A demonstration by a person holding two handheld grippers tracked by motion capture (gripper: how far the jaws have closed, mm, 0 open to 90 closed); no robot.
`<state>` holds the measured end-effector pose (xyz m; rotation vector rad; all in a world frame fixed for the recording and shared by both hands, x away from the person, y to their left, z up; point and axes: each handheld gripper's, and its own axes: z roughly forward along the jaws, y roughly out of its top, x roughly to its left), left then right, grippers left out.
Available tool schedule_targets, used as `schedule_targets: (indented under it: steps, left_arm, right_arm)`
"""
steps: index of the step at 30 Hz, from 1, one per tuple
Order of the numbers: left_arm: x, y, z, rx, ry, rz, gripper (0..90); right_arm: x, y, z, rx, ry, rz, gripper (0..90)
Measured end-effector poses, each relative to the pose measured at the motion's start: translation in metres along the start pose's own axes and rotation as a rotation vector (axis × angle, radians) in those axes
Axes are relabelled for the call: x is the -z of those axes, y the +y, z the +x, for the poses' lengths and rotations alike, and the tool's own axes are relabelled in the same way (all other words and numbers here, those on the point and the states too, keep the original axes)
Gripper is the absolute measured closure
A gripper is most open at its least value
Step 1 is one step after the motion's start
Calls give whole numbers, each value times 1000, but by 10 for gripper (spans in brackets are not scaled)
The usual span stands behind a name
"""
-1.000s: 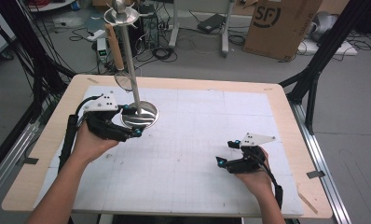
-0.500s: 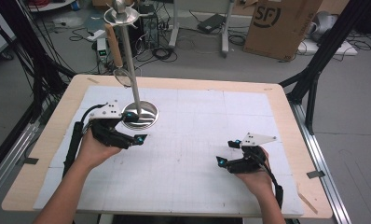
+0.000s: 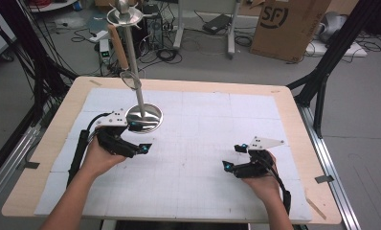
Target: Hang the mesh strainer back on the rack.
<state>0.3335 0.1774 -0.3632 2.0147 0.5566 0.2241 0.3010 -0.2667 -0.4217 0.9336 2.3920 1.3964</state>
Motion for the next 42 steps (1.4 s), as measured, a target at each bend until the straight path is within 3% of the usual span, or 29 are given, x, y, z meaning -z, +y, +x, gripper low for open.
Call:
schedule_targets:
  steps: [11, 27, 42]
  left_arm:
    - [-10, -7, -6, -16, 12, 41, 156]
    - [-7, -17, -1, 22, 0, 27, 126]
    - [-8, -20, -3, 11, 14, 24, 121]
  right_arm:
    - [3, 0, -2, 0, 5, -12, 168]
    - [1, 0, 0, 2, 0, -1, 168]
    - [1, 0, 1, 7, -2, 2, 168]
